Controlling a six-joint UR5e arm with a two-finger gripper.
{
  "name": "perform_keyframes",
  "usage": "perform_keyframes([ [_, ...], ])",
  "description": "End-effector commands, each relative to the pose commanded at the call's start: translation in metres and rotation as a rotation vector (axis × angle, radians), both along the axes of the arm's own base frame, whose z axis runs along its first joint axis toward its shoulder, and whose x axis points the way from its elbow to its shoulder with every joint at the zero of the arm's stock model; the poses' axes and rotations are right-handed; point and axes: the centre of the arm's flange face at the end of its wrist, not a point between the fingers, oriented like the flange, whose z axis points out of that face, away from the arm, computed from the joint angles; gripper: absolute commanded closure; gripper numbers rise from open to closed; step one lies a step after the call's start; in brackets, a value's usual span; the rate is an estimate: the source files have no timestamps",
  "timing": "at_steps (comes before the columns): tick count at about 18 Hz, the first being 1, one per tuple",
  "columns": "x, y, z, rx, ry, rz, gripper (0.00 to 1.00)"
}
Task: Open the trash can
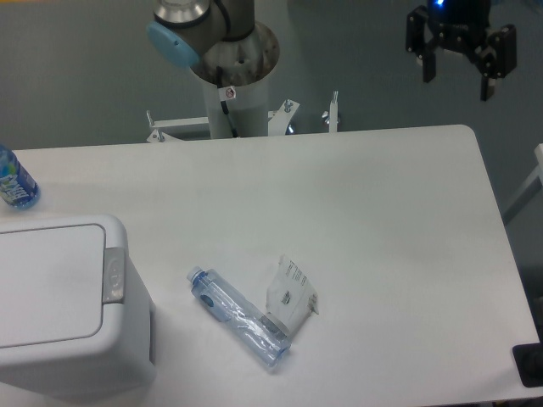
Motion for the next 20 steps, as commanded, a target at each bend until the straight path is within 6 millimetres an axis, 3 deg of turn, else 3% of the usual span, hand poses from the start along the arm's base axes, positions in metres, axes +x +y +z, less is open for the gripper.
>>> perform_keyframes([
  [5,-0.002,0.002,-0.001,0.001,0.008,-0.004,0.0],
  [9,-0.001,0.016,-0.006,0.034,-0.006,0.051,0.0],
  [12,0.009,0.054,-0.013,0.115,-0.025,0.19,0.0],
  [15,0.015,0.078,-0.016,0.172,-0.051,0.297,0.0],
  [20,0.043,0.133,-0.026,0.28,-0.154,0.503,0.0],
])
